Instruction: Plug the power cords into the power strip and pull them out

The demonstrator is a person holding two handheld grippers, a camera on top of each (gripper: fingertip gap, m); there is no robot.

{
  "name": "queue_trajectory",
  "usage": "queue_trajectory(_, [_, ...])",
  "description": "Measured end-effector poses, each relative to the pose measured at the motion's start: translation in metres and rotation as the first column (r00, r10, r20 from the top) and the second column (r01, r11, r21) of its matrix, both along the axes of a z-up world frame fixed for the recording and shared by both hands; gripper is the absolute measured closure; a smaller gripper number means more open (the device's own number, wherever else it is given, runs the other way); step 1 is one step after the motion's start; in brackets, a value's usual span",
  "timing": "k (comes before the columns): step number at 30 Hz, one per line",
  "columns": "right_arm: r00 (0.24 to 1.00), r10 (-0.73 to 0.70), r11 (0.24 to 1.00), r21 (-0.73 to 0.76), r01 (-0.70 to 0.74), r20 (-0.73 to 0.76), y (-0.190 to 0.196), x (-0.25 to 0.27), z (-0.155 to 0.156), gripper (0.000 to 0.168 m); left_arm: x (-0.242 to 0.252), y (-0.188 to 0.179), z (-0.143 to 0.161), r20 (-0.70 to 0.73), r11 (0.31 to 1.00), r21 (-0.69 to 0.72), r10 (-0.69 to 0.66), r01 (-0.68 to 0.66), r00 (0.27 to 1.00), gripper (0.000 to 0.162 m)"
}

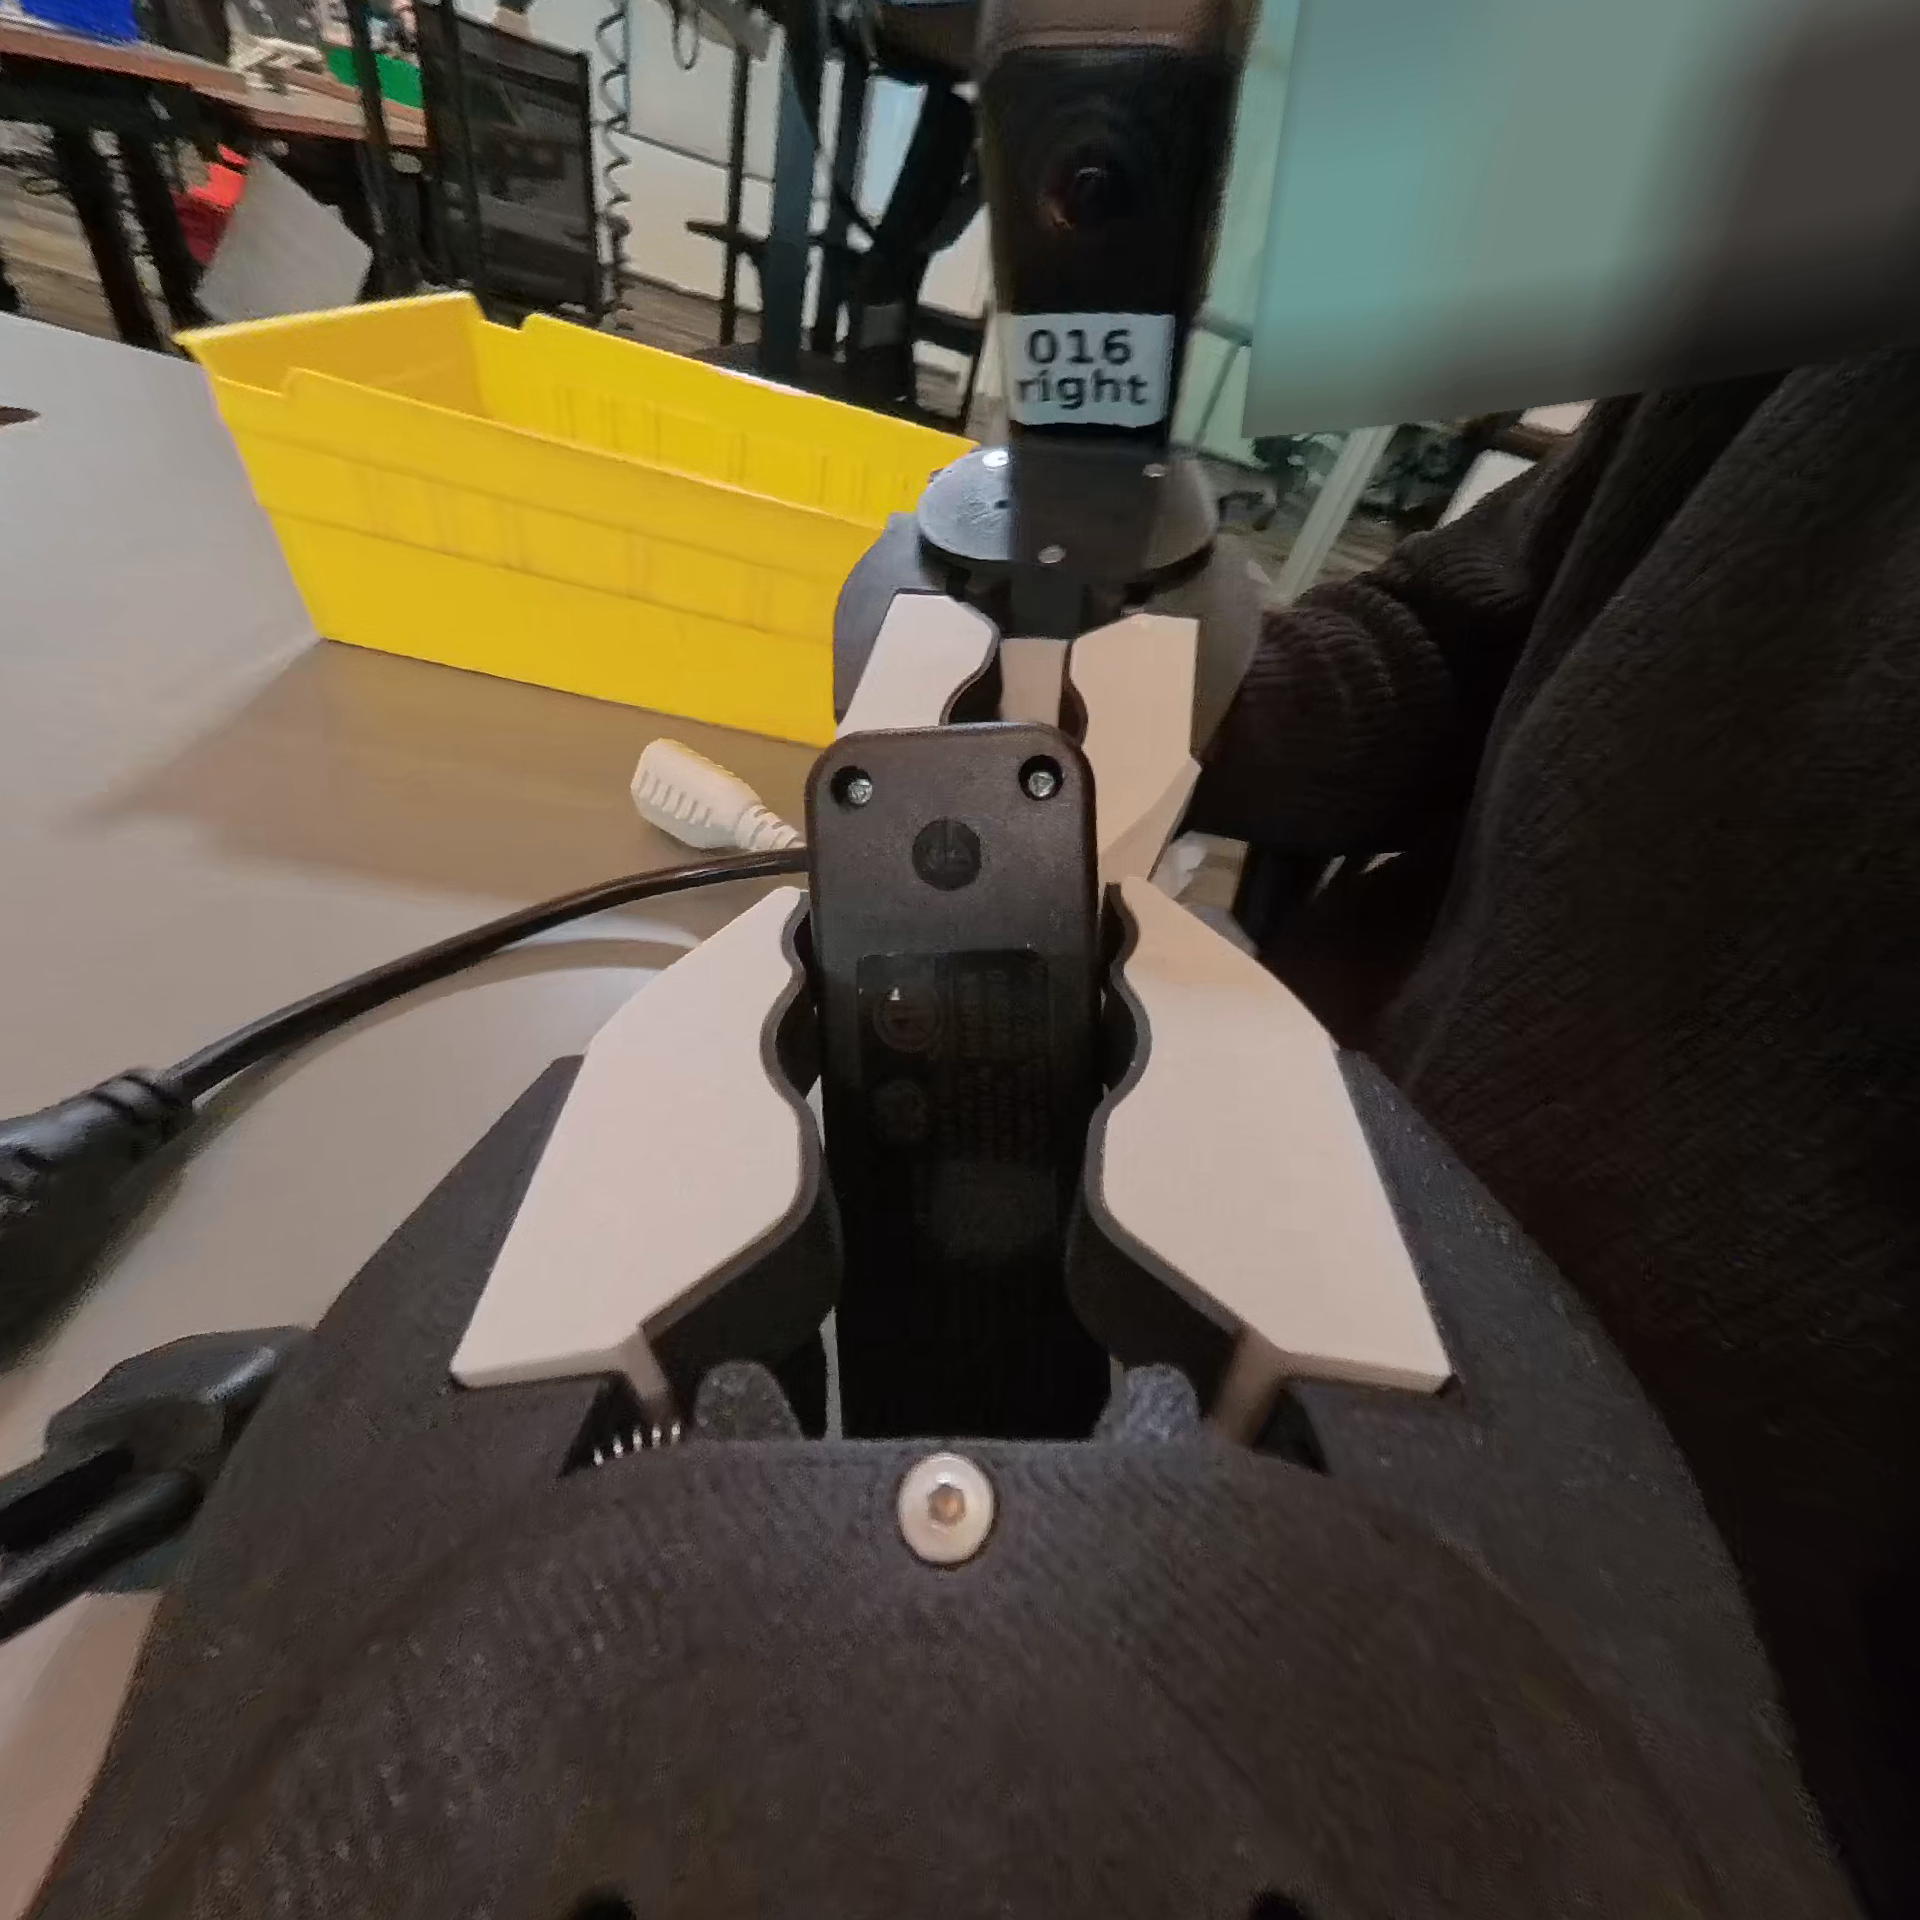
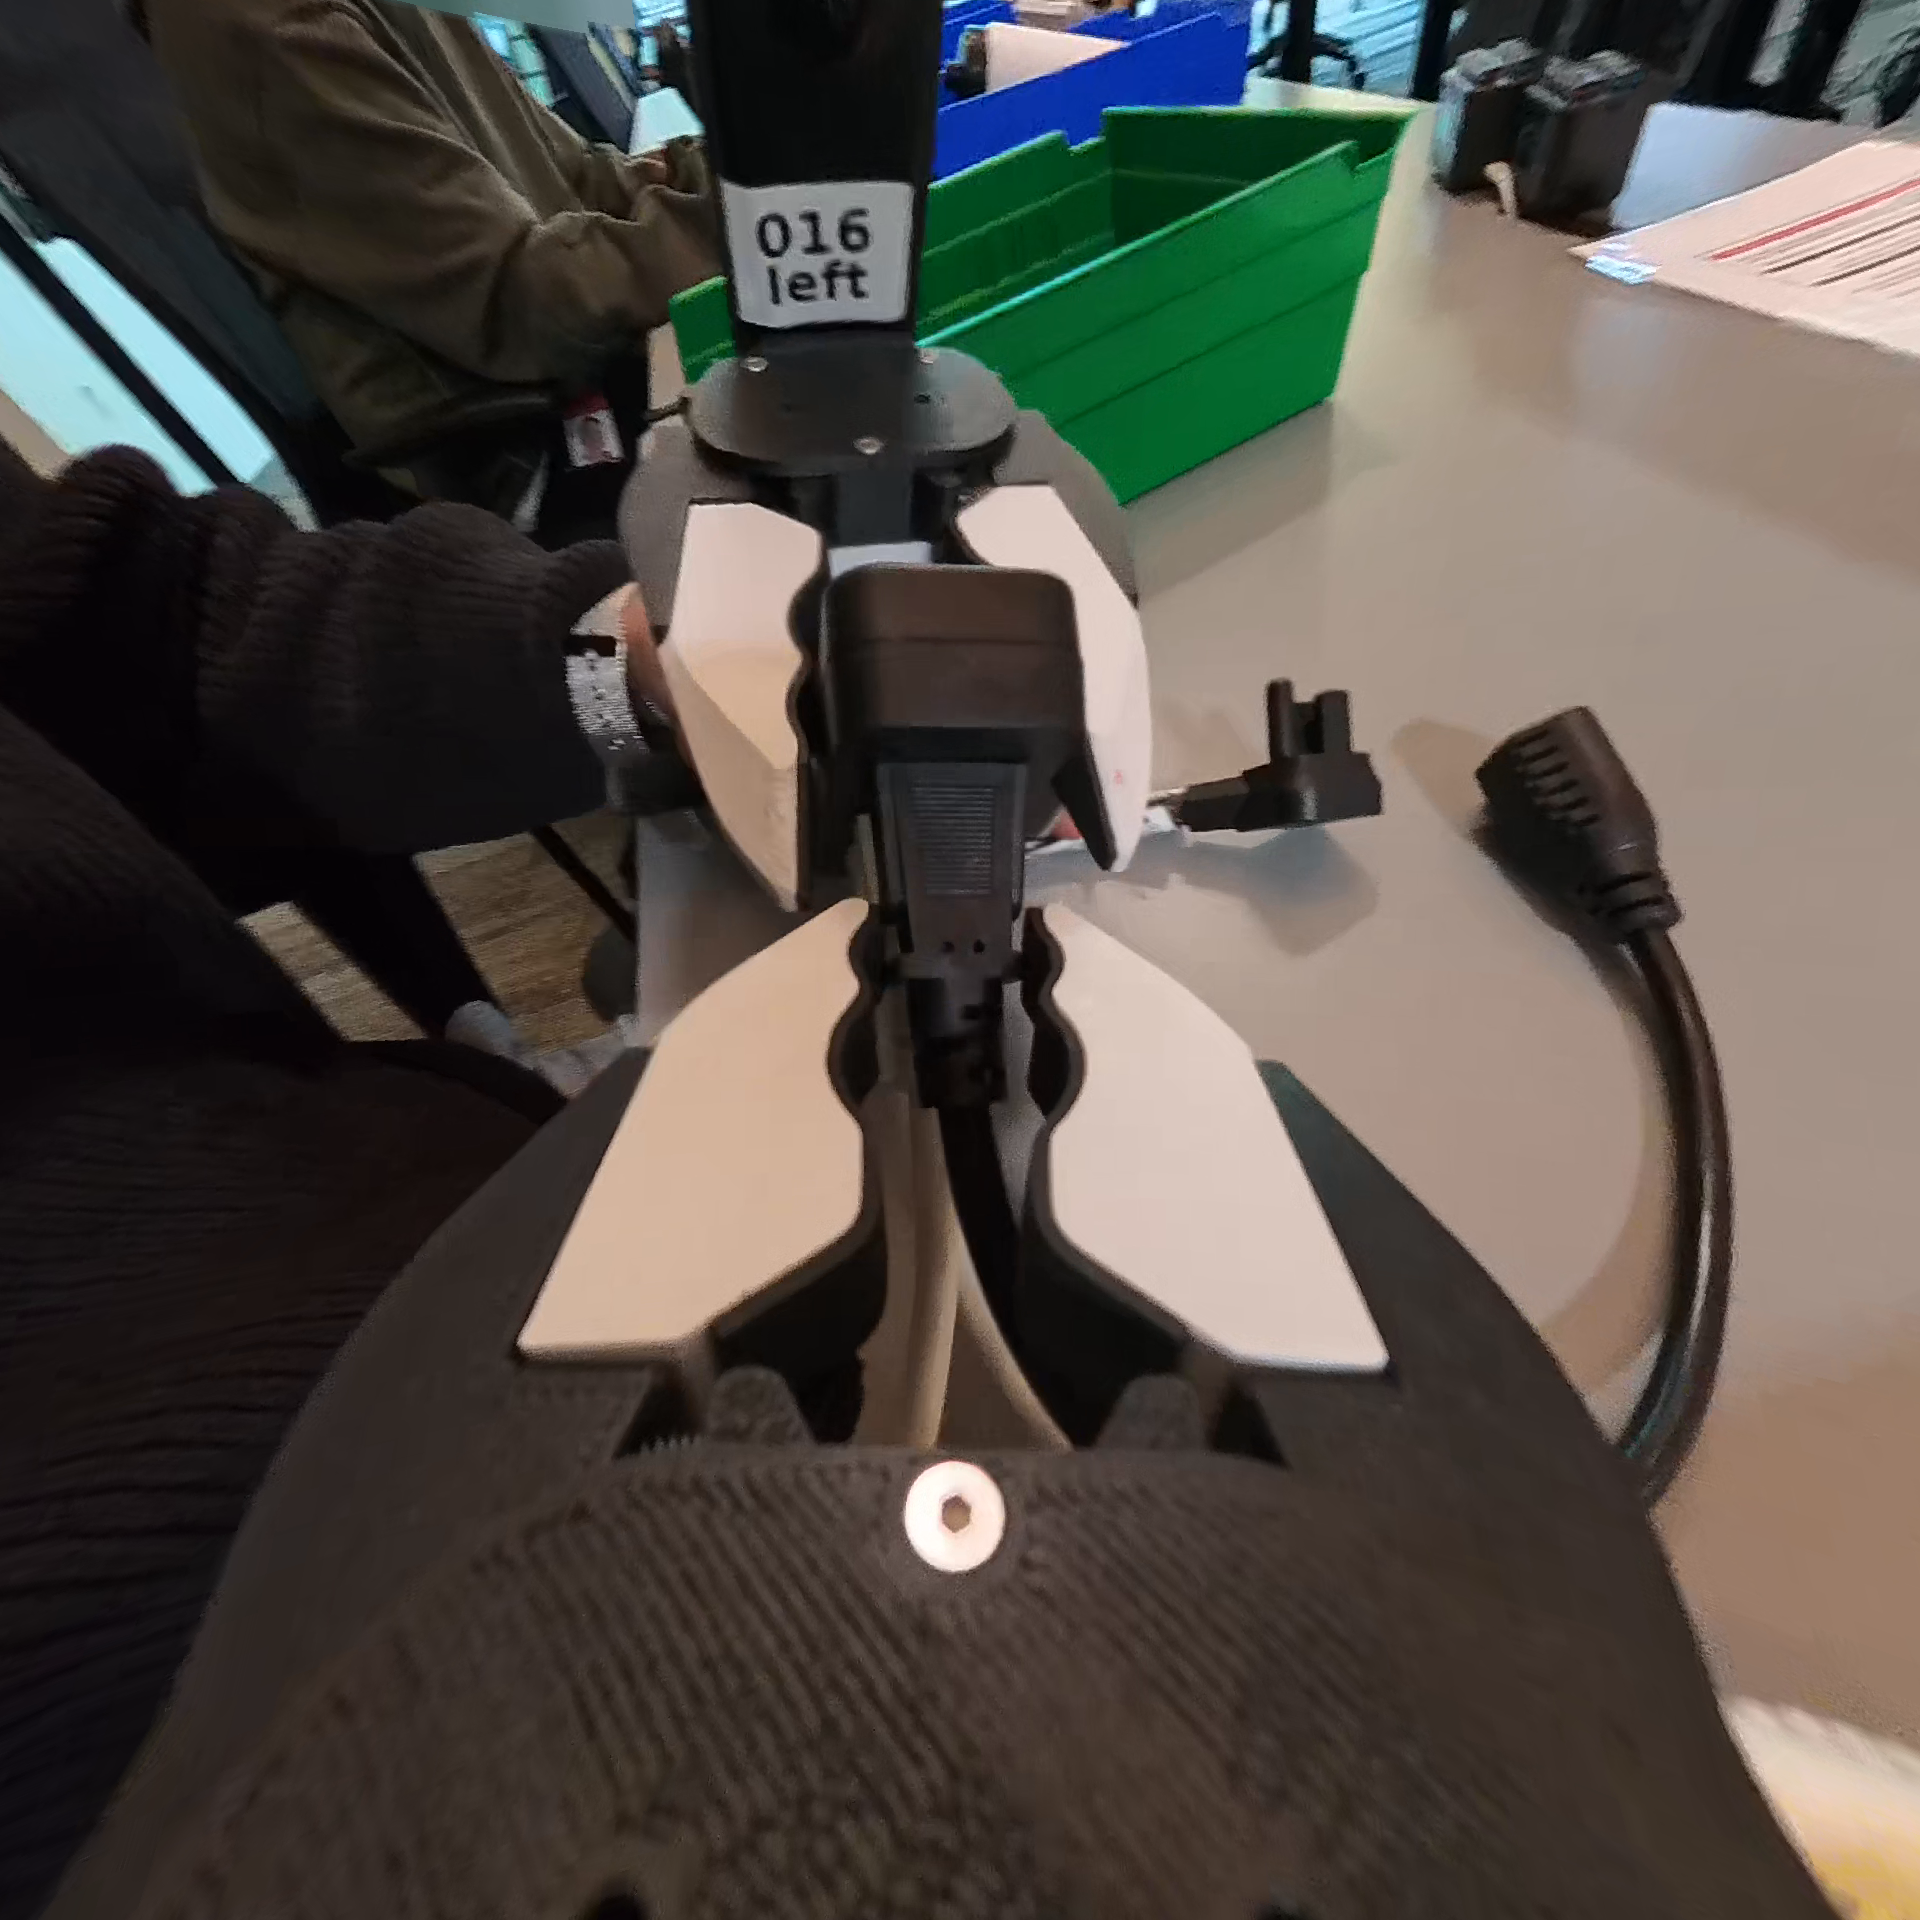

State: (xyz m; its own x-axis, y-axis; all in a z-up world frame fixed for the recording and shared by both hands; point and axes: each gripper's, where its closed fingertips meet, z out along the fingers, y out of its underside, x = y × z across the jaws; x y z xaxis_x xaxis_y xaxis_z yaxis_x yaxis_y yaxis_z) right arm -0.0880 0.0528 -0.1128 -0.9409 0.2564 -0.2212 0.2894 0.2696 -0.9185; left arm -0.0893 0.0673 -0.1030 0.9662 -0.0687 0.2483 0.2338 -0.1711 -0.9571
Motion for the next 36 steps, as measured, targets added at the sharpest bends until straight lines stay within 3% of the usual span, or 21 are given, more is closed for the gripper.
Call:
queue_trajectory(4, [0.978,0.166,0.981,-0.121,-0.151,0.126,-0.001,0.019,0.012,0.143,0.016,-0.001,0.013,0.144,0.983,0.119,-0.160,0.143,0.977,0.108])
queue_trajectory(7, [0.981,0.151,0.984,-0.111,-0.138,0.125,0.001,0.015,0.012,0.143,0.013,0.001,0.012,0.160,0.982,0.134,-0.157,0.136,0.975,0.108])
queue_trajectory(13, [0.995,-0.102,0.991,0.081,0.102,-0.008,0.009,-0.013,-0.005,0.143,-0.014,0.005,0.000,0.016,0.995,-0.028,0.095,-0.095,0.995,0.110])
queue_trajectory(15, [0.993,-0.112,0.989,0.097,0.115,-0.032,0.010,-0.014,-0.004,0.143,-0.014,0.005,0.000,-0.018,0.993,-0.041,0.107,-0.108,0.994,0.110])
queue_trajectory(23, [0.978,0.202,0.973,-0.125,-0.194,0.055,0.007,0.021,0.019,0.144,0.012,0.001,0.019,0.178,0.981,0.150,-0.150,0.124,0.973,0.110])
queue_trajectory(26, [0.965,0.248,0.960,-0.157,-0.234,0.083,0.007,0.027,0.021,0.145,0.017,0.000,0.022,0.217,0.964,0.201,-0.217,0.174,0.952,0.110])
queue_trajectory(32, [0.989,0.138,0.989,-0.067,-0.134,0.051,0.006,0.015,0.016,0.144,0.002,-0.001,0.016,0.090,0.992,0.114,-0.060,0.050,0.994,0.109])
queue_trajectory(36, [0.996,0.085,0.995,-0.056,-0.086,-0.027,0.006,0.009,0.013,0.145,-0.001,-0.002,0.014,0.078,0.995,0.100,-0.033,0.025,0.996,0.110])
